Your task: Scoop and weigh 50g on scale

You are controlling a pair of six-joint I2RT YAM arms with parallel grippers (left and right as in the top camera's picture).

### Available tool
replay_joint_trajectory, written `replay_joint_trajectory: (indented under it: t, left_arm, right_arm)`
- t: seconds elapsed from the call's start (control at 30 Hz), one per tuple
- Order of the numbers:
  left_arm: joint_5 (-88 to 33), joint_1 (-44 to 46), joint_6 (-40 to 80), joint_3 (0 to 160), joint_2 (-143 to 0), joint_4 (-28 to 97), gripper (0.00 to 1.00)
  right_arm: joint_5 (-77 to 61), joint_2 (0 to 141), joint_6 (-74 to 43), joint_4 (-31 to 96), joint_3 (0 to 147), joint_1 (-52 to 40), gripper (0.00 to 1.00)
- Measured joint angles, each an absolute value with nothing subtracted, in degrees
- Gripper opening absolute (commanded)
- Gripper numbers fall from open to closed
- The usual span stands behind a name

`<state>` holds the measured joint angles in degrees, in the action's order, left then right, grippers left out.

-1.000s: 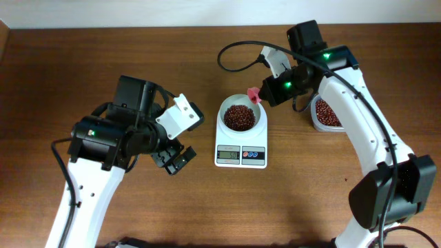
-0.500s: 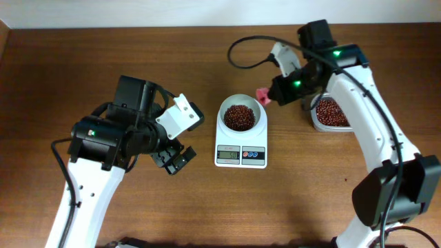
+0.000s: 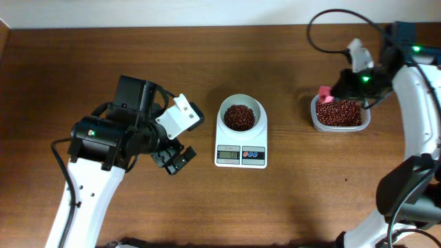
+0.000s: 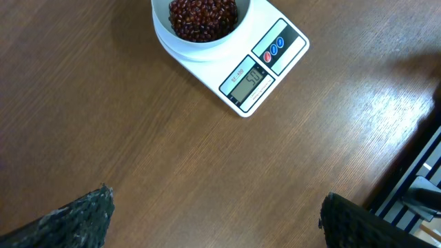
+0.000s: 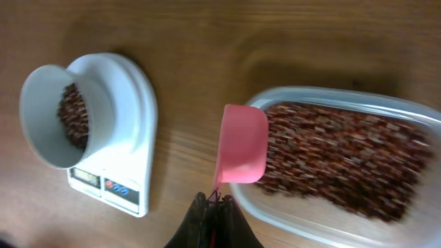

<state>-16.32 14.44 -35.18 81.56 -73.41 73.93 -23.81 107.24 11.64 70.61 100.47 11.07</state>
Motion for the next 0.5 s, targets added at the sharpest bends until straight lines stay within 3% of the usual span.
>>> replay_joint_trajectory:
  t: [0.27,0.5]
  left_arm:
    - [-16.3,14.4,-35.2,81.6,-73.4,73.9,0.99]
    - [-16.3,14.4,-35.2,81.6,-73.4,73.9,0.99]
  right_arm:
    - [-18.1,107.2,13.9,71.6,100.5,15.7,0.04]
    - [-1.4,107.2,14.0,73.8,100.5,7.6,0.04]
